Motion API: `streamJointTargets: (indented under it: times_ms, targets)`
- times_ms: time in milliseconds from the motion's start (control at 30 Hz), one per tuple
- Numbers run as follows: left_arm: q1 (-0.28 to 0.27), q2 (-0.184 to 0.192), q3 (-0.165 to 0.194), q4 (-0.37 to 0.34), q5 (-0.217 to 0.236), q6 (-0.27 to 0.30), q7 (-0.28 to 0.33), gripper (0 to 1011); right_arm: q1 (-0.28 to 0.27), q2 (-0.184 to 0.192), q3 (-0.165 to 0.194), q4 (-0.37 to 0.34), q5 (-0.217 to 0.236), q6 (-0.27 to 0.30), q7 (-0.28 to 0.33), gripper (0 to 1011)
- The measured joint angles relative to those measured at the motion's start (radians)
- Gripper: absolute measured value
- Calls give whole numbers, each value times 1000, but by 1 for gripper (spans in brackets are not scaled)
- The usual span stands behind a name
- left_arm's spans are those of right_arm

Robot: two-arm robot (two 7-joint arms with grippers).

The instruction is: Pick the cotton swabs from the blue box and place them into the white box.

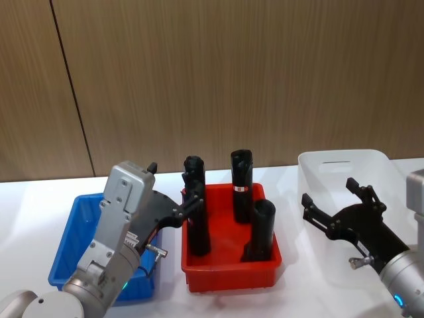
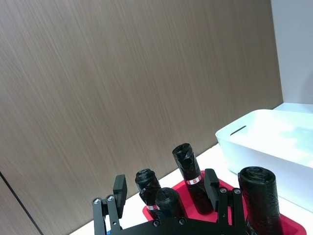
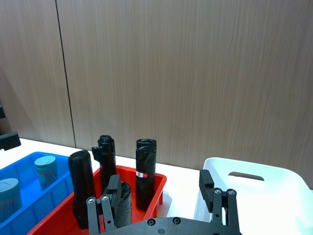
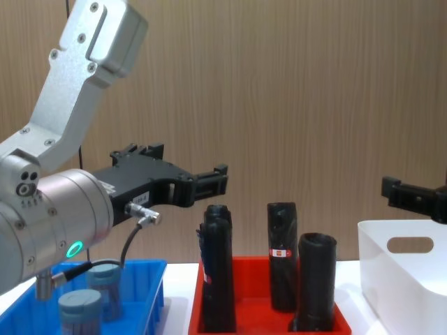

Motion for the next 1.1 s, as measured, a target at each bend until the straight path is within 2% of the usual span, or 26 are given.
streamJointTargets:
  times_ms: [867, 1100]
  targets:
    - [0, 0, -1, 1, 0, 0, -1, 1004, 0, 0, 0, 0, 0, 0, 0, 1002]
    - [-4, 1, -7, 13, -8, 16, -14, 1004, 0, 0, 0, 0, 0, 0, 0, 1002]
